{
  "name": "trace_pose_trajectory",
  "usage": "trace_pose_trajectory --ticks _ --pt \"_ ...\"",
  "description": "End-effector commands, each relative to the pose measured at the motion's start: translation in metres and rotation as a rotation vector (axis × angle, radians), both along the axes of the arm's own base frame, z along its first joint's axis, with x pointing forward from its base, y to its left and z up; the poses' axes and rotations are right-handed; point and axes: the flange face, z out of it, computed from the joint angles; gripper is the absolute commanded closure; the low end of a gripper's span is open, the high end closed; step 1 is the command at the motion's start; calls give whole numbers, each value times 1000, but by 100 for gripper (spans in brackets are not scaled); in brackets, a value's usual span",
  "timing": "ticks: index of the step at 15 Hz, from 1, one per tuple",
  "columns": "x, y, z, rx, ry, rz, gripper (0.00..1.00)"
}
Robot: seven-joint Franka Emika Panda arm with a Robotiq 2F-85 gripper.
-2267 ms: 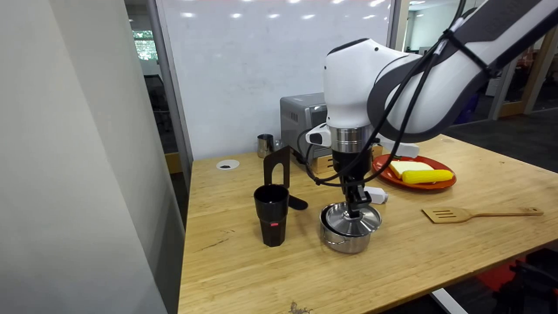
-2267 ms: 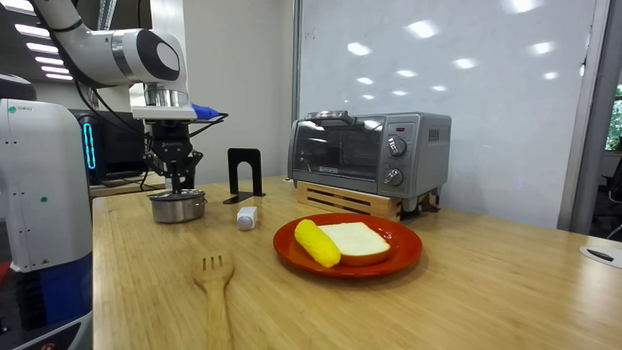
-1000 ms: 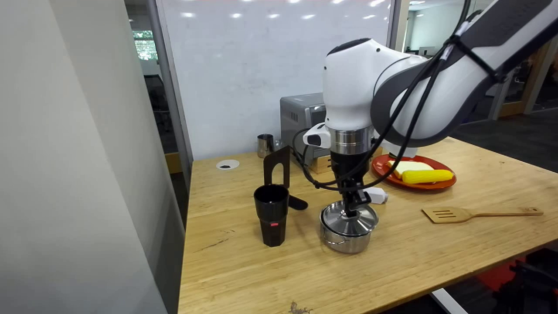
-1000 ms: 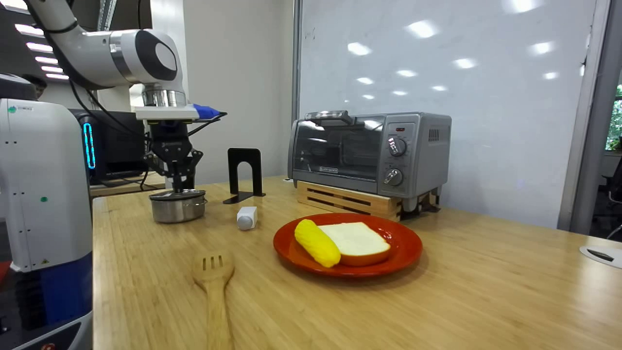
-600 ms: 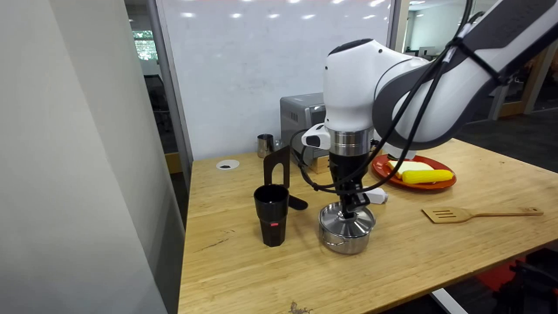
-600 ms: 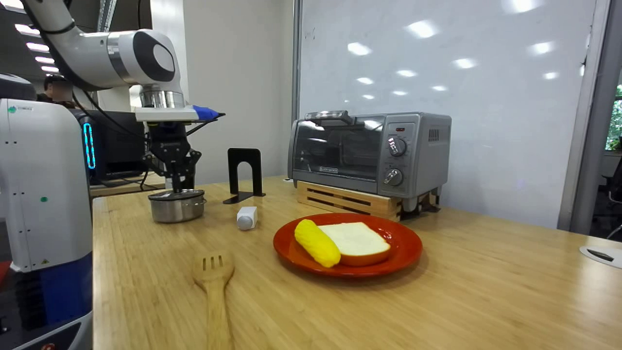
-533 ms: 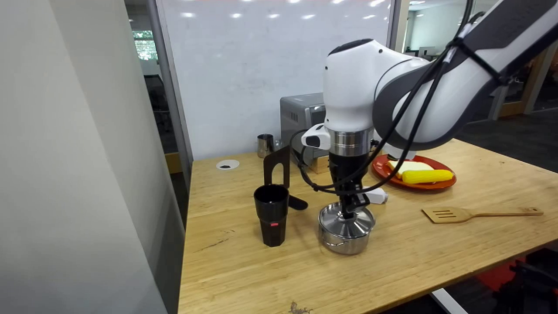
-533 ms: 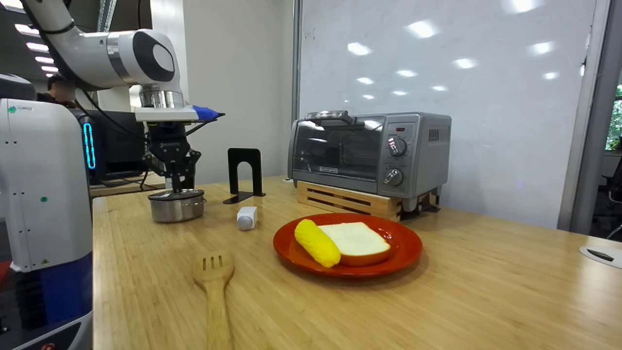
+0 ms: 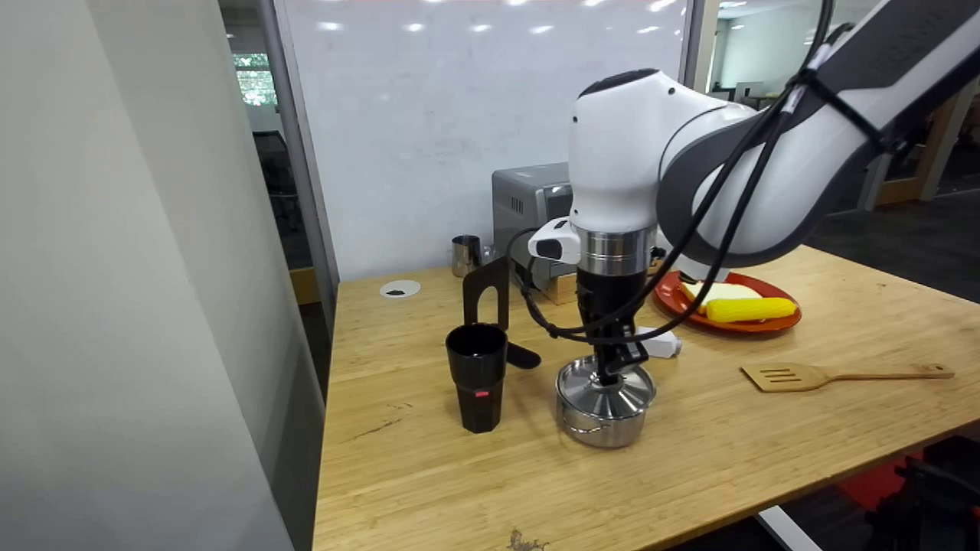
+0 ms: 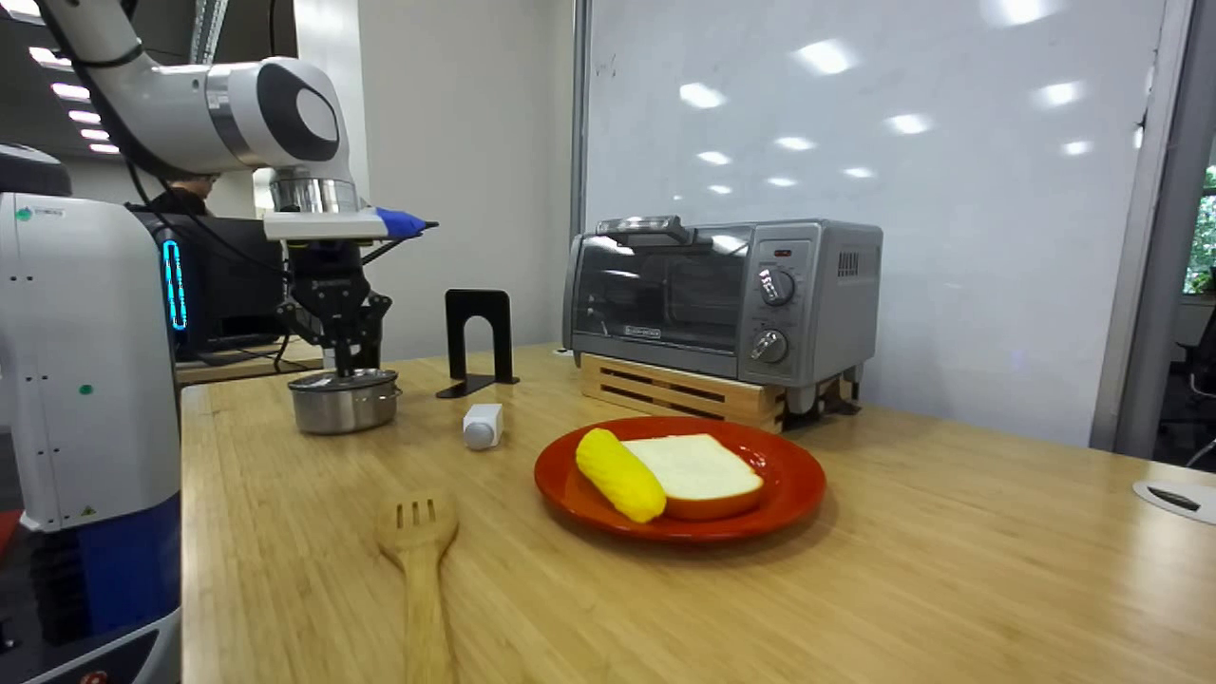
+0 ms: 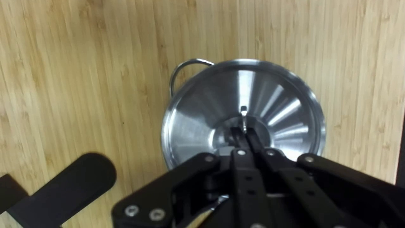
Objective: Pick the lid and cover the pot
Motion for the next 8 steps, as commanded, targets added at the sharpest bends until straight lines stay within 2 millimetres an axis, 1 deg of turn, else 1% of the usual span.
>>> trace_pose_trajectory --ticks 1,3,5,6,8 --pt "-3 -1 0 18 -18 30 99" --pt "-4 -1 -1 24 -18 37 99" --pt "-4 -2 -1 27 -19 43 70" --pt "-4 -2 -1 27 -19 46 65" --pt "-4 -2 -1 27 -19 53 51"
